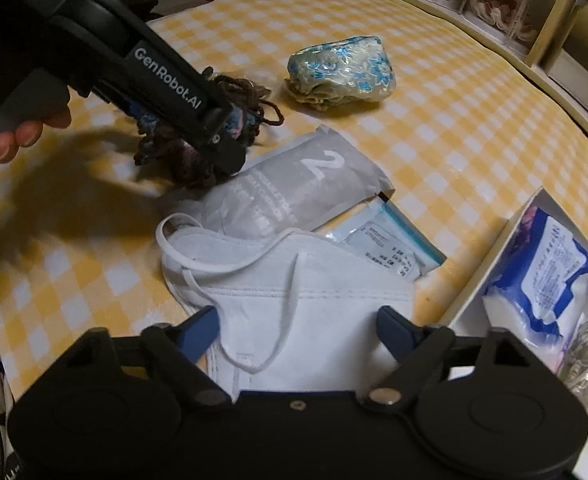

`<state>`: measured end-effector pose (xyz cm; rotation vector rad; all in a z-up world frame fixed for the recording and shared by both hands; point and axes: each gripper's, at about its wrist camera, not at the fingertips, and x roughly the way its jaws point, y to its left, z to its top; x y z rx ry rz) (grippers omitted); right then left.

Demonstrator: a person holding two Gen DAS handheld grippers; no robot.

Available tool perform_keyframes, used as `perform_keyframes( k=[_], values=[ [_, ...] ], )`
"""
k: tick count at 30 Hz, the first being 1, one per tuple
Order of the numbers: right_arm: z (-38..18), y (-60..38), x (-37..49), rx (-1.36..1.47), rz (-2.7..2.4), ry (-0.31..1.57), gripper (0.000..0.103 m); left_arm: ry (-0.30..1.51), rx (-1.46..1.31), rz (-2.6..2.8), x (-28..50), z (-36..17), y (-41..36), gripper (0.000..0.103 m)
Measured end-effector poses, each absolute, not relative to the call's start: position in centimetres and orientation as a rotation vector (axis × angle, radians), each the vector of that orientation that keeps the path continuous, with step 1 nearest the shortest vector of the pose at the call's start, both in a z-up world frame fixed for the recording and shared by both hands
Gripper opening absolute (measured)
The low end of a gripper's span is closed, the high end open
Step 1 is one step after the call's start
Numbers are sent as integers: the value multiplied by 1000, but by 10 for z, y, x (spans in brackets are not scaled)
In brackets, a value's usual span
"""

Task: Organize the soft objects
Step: 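Grasp the brown crocheted pouch with the left tool while the right tool grasps the white mask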

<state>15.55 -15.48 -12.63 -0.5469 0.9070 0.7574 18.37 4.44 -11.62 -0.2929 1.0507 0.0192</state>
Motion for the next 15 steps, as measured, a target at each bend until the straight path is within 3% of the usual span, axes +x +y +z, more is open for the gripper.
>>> perform_keyframes(
  k=[1,3,9,15],
  values=[
    [-126,-155,155,-555,760,903,78,1049,-286,19,183,-117,43,60],
    [-127,-154,153,-523,819,934,42,1045,-273,18,183,-117,42,57],
    [-128,-146,140,-530,845,936,14,1022,-276,6,177,-112,42,51],
    [-127,-148,139,-471,840,944,3,966,-280,2,167,-101,44,50]
  ],
)
